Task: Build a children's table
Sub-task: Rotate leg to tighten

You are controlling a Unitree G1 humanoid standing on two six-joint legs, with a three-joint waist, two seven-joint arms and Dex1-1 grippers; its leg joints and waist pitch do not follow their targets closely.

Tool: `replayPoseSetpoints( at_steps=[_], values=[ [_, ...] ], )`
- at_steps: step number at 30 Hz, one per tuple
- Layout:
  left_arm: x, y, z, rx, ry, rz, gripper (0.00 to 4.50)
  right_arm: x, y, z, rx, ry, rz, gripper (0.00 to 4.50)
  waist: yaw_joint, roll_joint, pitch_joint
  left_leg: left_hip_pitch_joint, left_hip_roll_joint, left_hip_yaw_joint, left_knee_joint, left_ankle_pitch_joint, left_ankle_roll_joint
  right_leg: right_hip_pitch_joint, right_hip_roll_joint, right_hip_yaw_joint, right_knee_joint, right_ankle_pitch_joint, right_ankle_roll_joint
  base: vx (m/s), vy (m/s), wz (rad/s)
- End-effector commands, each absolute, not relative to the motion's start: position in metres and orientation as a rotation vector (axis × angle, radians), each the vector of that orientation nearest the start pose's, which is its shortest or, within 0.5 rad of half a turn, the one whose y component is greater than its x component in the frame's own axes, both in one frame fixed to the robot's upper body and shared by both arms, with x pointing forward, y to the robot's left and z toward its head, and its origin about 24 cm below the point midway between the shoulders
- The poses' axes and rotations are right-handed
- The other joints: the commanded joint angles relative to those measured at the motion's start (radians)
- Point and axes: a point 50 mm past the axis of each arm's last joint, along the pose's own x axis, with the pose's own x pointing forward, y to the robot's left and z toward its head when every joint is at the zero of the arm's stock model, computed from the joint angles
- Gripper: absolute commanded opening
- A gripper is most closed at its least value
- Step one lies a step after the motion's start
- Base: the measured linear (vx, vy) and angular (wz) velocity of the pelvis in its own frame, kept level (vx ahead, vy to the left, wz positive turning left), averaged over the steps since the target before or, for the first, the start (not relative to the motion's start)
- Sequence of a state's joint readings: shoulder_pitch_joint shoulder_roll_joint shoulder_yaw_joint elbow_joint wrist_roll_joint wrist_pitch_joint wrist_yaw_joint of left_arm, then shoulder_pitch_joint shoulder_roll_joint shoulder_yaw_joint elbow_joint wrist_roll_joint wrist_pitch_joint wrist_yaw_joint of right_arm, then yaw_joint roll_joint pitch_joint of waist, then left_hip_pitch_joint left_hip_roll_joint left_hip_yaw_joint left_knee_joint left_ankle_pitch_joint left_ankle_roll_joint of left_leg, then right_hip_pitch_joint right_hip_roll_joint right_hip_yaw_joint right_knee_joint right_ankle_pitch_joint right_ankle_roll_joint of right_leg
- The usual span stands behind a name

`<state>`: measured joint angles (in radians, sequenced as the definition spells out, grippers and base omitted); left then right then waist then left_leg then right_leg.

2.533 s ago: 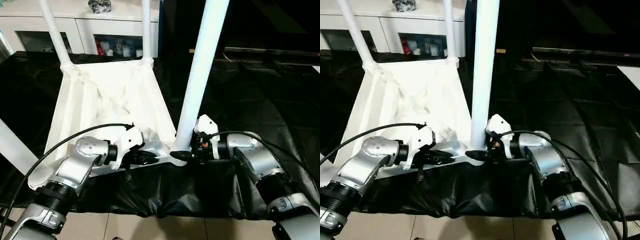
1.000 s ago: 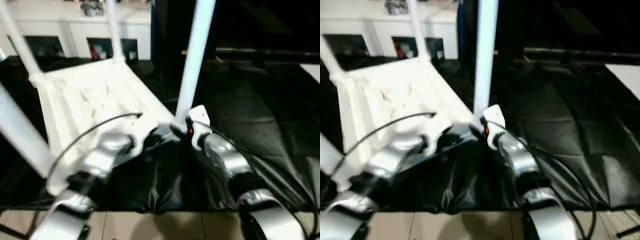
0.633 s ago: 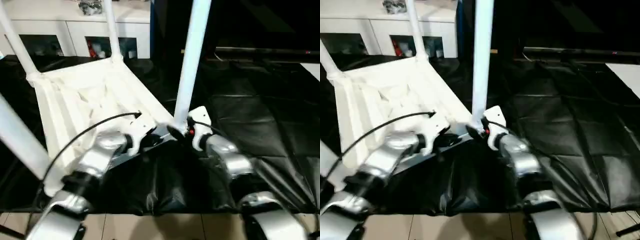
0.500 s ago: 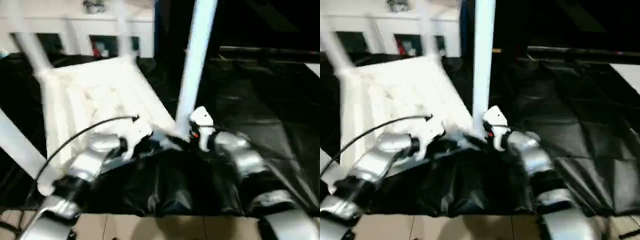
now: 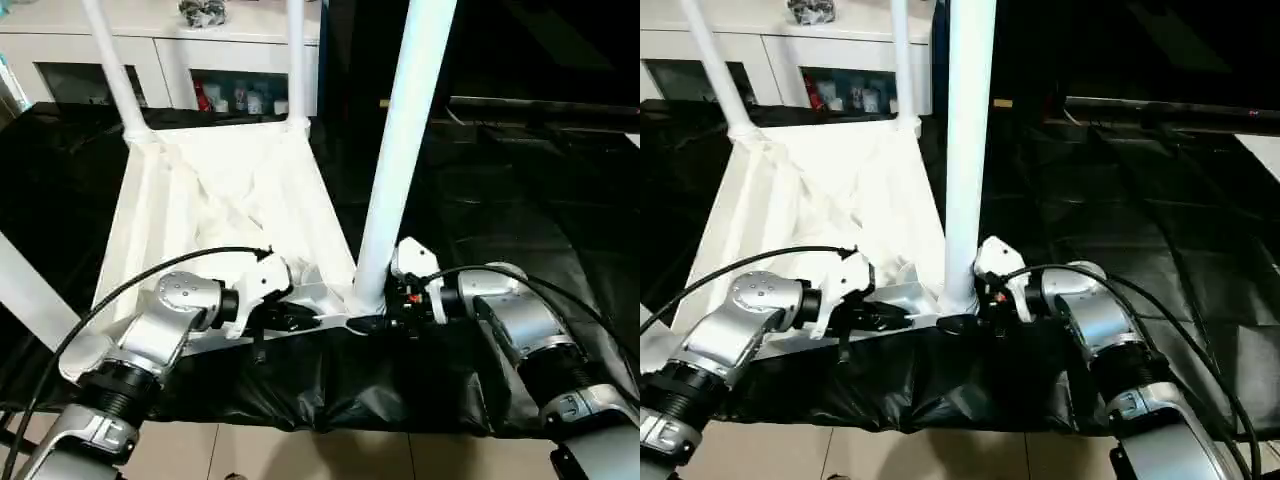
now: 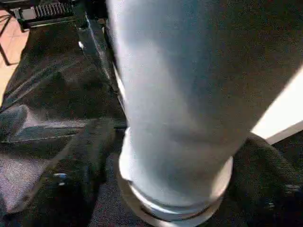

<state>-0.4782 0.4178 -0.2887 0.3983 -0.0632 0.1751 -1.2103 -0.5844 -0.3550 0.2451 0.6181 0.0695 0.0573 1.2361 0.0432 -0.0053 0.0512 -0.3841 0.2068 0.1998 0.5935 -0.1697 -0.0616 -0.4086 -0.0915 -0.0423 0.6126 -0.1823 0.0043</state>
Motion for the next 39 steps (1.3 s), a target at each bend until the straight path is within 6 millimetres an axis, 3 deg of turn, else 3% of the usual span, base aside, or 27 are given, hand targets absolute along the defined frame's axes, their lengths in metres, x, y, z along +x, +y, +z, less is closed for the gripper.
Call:
replayPoseSetpoints(
  at_steps=[1,6,7,13,14,16,18,19,21,23,26,29,30,32,33,35,38,39],
  values=[
    [0.291,0.126,0.056,0.325,0.392,-1.443,0.0,0.313,-0.129,0.056,-0.3,0.366,1.387,3.46,-0.001,0.002,-0.067,0.023,0.023,-0.008,-0.069,-0.253,0.03,0.042,-0.033,0.029,-0.067,-0.181,-0.248,0.0,0.0,0.0],
    [0.295,0.128,0.057,0.34,0.399,-1.44,0.0,0.313,-0.126,0.057,-0.286,0.352,1.392,2.89,0.001,-0.001,-0.068,0.023,0.024,-0.008,-0.068,-0.239,0.036,0.043,-0.035,0.029,-0.065,-0.164,-0.256,0.0,0.0,0.0],
    [0.295,0.128,0.058,0.338,0.397,-1.439,0.0,0.313,-0.125,0.057,-0.282,0.353,1.396,2.84,0.0,-0.004,-0.067,0.022,0.024,-0.007,-0.068,-0.24,0.036,0.043,-0.034,0.029,-0.065,-0.169,-0.255,0.0,0.0,0.0],
    [0.297,0.127,0.057,0.339,0.398,-1.391,0.0,0.312,-0.114,0.054,-0.164,0.32,1.358,2.72,0.0,0.001,-0.066,0.024,0.024,-0.008,-0.07,-0.252,0.029,0.041,-0.035,0.03,-0.068,-0.192,-0.246,0.0,0.0,0.0],
    [0.298,0.126,0.056,0.341,0.398,-1.374,0.0,0.313,-0.112,0.053,-0.156,0.314,1.335,2.72,-0.002,-0.003,-0.065,0.023,0.023,-0.008,-0.07,-0.256,0.025,0.041,-0.034,0.03,-0.068,-0.199,-0.243,0.0,0.0,0.0],
    [0.303,0.123,0.053,0.345,0.392,-1.306,0.0,0.318,-0.106,0.049,-0.14,0.292,1.239,2.72,-0.009,-0.001,-0.063,0.023,0.022,-0.01,-0.073,-0.273,0.013,0.038,-0.036,0.031,-0.072,-0.234,-0.233,0.0,0.0,0.0],
    [0.314,0.113,0.05,0.346,0.376,-1.163,0.0,0.329,-0.093,0.042,-0.065,0.282,1.012,2.72,-0.019,-0.003,-0.057,0.026,0.02,-0.012,-0.076,-0.318,-0.013,0.031,-0.038,0.031,-0.084,-0.327,-0.213,0.0,0.0,0.0],
    [0.317,0.11,0.049,0.341,0.381,-1.13,0.0,0.332,-0.089,0.041,-0.057,0.271,0.96,2.71,-0.024,-0.003,-0.058,0.027,0.019,-0.017,-0.077,-0.341,-0.03,0.032,-0.041,0.029,-0.086,-0.391,-0.19,0.0,0.0,0.0],
    [0.321,0.103,0.048,0.331,0.38,-1.082,0.0,0.336,-0.08,0.041,-0.058,0.244,0.868,2.71,-0.034,-0.004,-0.059,0.024,0.017,-0.022,-0.078,-0.357,-0.042,0.033,-0.04,0.026,-0.09,-0.424,-0.168,0.0,0.0,0.0],
    [0.328,0.088,0.047,0.307,0.368,-0.99,0.0,0.343,-0.067,0.043,-0.051,0.223,0.738,2.71,-0.041,-0.005,-0.06,0.029,0.016,-0.019,-0.074,-0.366,-0.031,0.025,-0.038,0.028,-0.096,-0.42,-0.165,0.0,0.0,0.0],
    [0.331,0.077,0.047,0.3,0.356,-0.968,0.0,0.344,-0.056,0.044,-0.05,0.214,0.71,2.71,-0.039,-0.004,-0.062,0.025,0.015,-0.018,-0.074,-0.342,-0.017,0.027,-0.038,0.029,-0.095,-0.387,-0.17,0.0,0.0,0.0],
    [0.331,0.067,0.048,0.299,0.331,-0.984,0.0,0.342,-0.044,0.047,-0.06,0.188,0.743,2.71,-0.037,-0.006,-0.066,0.018,0.016,-0.014,-0.072,-0.293,0.007,0.035,-0.035,0.029,-0.086,-0.281,-0.189,0.0,0.0,0.0],
    [0.33,0.065,0.049,0.3,0.323,-1.001,0.0,0.342,-0.043,0.048,-0.059,0.179,0.765,3.05,-0.036,-0.005,-0.067,0.018,0.015,-0.013,-0.071,-0.288,0.012,0.035,-0.037,0.029,-0.085,-0.271,-0.194,0.0,0.0,0.0],
    [0.326,0.066,0.05,0.311,0.302,-1.044,0.0,0.342,-0.047,0.049,-0.035,0.178,0.801,3.26,-0.035,-0.007,-0.067,0.016,0.015,-0.012,-0.07,-0.272,0.028,0.038,-0.037,0.029,-0.083,-0.257,-0.202,0.0,0.0,0.0],
    [0.325,0.067,0.051,0.316,0.291,-1.066,0.0,0.341,-0.049,0.05,-0.028,0.178,0.814,3.26,-0.035,-0.013,-0.067,0.015,0.015,-0.011,-0.069,-0.271,0.032,0.038,-0.036,0.029,-0.084,-0.259,-0.201,0.0,0.0,0.0],
    [0.323,0.071,0.05,0.317,0.3,-1.075,0.0,0.342,-0.054,0.05,-0.035,0.176,0.825,3.6,-0.034,-0.009,-0.066,0.015,0.017,-0.012,-0.07,-0.268,0.038,0.039,-0.038,0.029,-0.082,-0.262,-0.203,0.0,0.0,0.0],
    [0.316,0.077,0.051,0.314,0.284,-1.151,0.0,0.342,-0.065,0.053,-0.053,0.182,0.871,3.7,-0.035,-0.012,-0.067,0.01,0.018,-0.014,-0.07,-0.259,0.046,0.044,-0.04,0.027,-0.08,-0.262,-0.202,0.0,0.0,0.0],
    [0.312,0.084,0.051,0.329,0.287,-1.183,0.0,0.342,-0.074,0.055,-0.082,0.188,0.914,3.83,-0.033,-0.006,-0.066,0.016,0.02,-0.012,-0.07,-0.259,0.047,0.038,-0.039,0.028,-0.082,-0.258,-0.208,0.0,0.0,0.0]
  ],
)
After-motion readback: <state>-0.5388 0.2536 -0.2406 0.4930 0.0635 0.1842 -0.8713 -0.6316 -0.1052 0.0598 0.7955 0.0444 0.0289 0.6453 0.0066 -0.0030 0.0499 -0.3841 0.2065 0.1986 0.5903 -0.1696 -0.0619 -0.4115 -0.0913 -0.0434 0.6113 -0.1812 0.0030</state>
